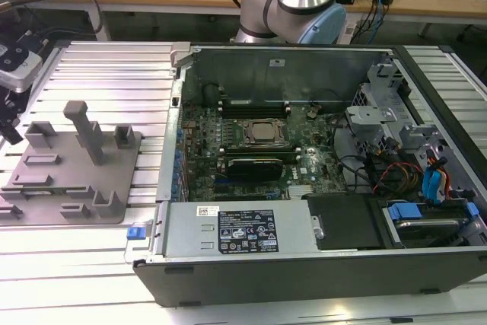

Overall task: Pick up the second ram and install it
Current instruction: 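Pick up the second ram and move it above second insertion slot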

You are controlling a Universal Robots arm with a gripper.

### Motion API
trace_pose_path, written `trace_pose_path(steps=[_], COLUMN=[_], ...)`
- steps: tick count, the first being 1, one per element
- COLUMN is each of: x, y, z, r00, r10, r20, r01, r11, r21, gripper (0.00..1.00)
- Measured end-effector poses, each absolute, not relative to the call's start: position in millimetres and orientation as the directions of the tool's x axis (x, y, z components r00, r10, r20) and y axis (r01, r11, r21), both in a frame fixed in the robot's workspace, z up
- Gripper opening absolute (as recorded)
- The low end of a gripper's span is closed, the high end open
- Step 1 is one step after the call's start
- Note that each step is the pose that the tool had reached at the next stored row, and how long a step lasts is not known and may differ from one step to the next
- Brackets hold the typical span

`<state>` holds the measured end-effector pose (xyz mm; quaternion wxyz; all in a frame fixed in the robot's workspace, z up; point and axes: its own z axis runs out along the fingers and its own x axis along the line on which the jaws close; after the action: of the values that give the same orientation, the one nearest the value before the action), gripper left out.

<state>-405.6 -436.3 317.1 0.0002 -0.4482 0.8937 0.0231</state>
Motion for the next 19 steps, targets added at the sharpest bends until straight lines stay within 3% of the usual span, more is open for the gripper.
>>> trace_pose_path(steps=[7, 10, 19], x=[-405.6, -405.6, -405.6], y=[-436.4, -436.3, -436.3], z=[316.6, 316.0, 310.8], r00=[-0.394, -0.258, -0.095], r10=[-0.919, -0.966, -0.995], r20=[-0.02, -0.019, -0.019], r01=[-0.919, -0.966, -0.995], r11=[0.393, 0.257, 0.094], r21=[0.04, 0.04, 0.04], gripper=[0.08, 0.08, 0.08])
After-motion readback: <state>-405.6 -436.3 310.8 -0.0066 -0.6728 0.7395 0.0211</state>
